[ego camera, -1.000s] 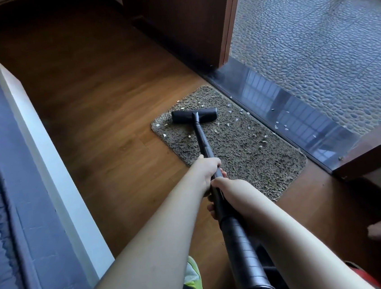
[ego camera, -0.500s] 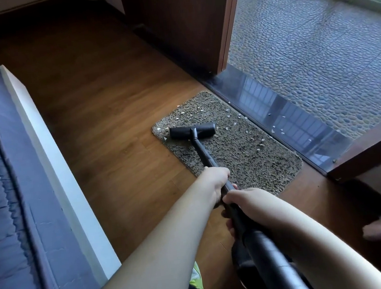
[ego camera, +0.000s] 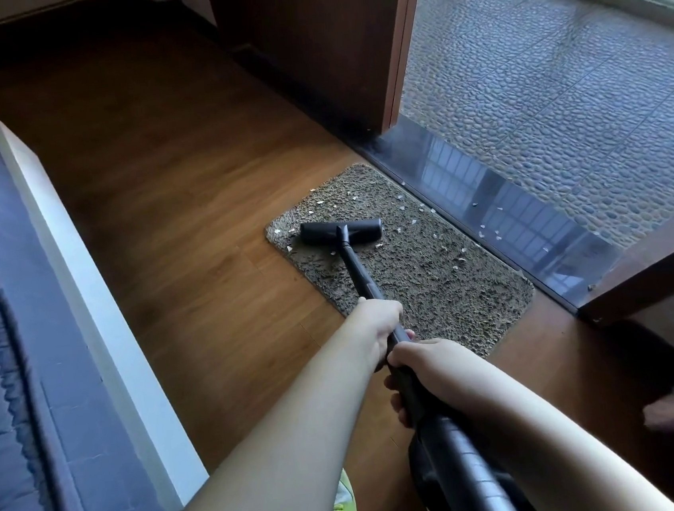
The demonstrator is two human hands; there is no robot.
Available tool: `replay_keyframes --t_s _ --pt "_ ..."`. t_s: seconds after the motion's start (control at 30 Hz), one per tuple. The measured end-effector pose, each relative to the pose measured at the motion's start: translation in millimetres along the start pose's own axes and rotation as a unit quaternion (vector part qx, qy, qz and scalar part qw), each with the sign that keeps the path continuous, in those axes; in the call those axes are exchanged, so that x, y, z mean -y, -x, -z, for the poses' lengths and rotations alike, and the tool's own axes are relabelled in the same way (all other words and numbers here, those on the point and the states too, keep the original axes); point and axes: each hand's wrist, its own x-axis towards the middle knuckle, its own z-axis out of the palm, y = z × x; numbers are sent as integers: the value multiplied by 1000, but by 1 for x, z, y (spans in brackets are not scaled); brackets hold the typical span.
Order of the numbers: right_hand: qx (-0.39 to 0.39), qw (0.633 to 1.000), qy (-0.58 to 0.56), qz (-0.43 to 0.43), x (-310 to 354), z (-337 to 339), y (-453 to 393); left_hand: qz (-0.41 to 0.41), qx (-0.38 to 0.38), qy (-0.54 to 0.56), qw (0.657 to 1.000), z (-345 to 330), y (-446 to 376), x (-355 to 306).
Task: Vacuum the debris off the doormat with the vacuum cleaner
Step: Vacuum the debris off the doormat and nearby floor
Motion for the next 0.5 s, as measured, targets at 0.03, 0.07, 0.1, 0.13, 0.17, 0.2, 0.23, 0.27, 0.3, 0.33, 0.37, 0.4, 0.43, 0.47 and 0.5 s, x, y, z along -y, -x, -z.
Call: replay_keyframes --t_s 0.03,0.07,0.1,0.13,0.17,0.2,0.23,0.27,0.3,0.33,0.37,0.4,0.43,0.47,0.5 --pt "-5 1000 -3 3 1 -1 -5 -4 3 0 1000 1 -3 -2" --pt "-10 1000 -5 5 1 -2 -9 -6 4 2 1000 2 -7 -5" --pt "-15 1000 -9 8 2 -3 -14 -6 6 5 1000 3 -10 -7" --pt "-19 1000 -17 10 3 -4 -18 -4 5 10 1000 3 -13 -10" --pt "-24 999 -28 11 5 -4 -21 -3 7 15 1000 3 -16 -12" --pt "-29 999 -39 11 7 -4 -24 -5 10 20 1000 2 -20 -14" --pt "-35 998 -52 10 9 -4 -25 -7 10 27 1000 2 -23 -16" --pt "-37 997 -68 8 12 -4 -26 -9 10 30 999 1 -26 -18" --pt "-34 996 -85 5 13 -4 -27 -9 10 28 1000 0 -29 -20" --pt "-25 995 -99 1 14 -4 -27 -6 13 23 1000 -1 -32 -22" --pt "-15 994 -105 -2 13 -3 -28 -4 15 14 1000 -2 -35 -24" --pt "-6 995 -104 -4 12 -2 -28 -4 14 3 1000 -2 -38 -26" --pt "0 995 -99 -3 10 -2 -30 -5 12 -7 1000 -3 -40 -28" --pt "3 996 -94 1 8 -1 -31 -5 11 -13 1000 -3 -42 -29" --pt "5 996 -92 4 8 0 -33 -5 10 -20 1000 -3 -43 -31"
